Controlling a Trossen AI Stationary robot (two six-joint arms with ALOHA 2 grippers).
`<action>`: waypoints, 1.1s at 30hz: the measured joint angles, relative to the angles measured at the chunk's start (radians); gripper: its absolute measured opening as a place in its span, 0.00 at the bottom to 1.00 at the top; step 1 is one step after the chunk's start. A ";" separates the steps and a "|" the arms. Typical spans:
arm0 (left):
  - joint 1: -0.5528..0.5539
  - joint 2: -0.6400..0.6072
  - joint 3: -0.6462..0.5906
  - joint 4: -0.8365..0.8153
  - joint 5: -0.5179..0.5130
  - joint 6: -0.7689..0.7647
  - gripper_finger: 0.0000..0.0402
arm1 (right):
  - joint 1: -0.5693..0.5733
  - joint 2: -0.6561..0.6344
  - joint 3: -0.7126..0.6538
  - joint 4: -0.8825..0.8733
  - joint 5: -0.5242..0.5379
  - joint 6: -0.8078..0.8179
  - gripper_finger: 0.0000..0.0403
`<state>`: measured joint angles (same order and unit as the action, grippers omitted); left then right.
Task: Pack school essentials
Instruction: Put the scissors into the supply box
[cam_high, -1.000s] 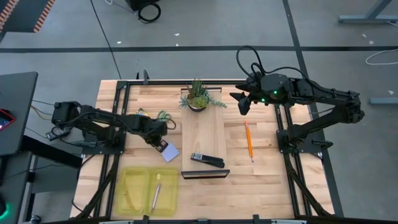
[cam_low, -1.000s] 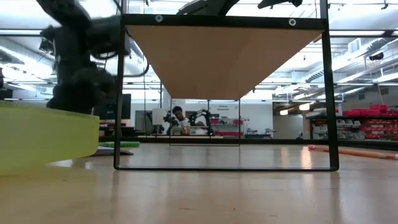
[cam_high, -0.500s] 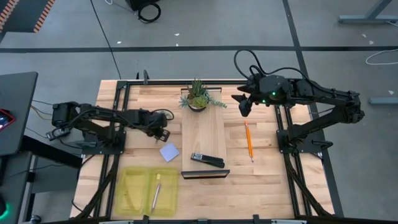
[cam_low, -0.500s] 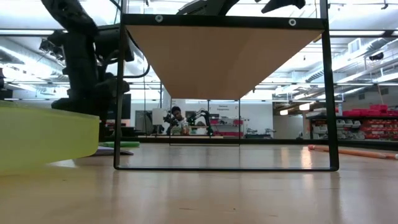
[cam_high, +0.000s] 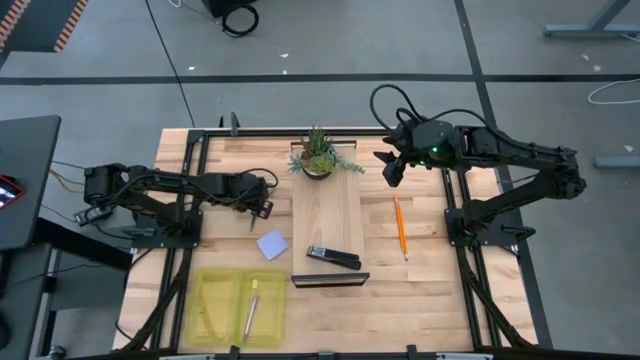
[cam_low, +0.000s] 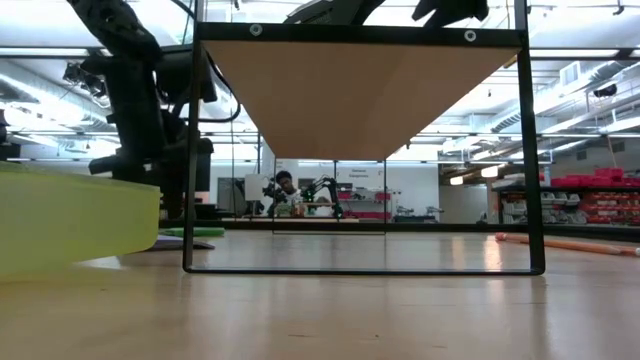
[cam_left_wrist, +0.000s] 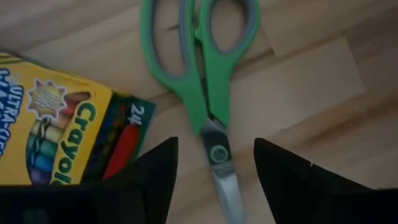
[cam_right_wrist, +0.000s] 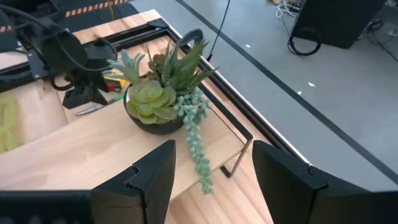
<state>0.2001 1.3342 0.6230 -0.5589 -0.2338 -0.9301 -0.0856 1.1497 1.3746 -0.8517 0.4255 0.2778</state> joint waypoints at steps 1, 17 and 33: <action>0.000 0.000 0.000 0.005 -0.006 0.000 0.53 | 0.000 0.000 -0.005 0.004 0.000 -0.002 0.55; 0.000 0.001 -0.028 0.095 -0.109 -0.006 0.49 | 0.019 0.000 -0.009 0.116 -0.027 0.000 0.55; 0.000 0.101 -0.030 0.146 -0.112 -0.129 0.55 | 0.019 0.000 -0.009 0.122 -0.042 0.010 0.55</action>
<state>0.2001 1.4353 0.5930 -0.4134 -0.3459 -1.0588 -0.0669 1.1497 1.3659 -0.7300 0.3834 0.2877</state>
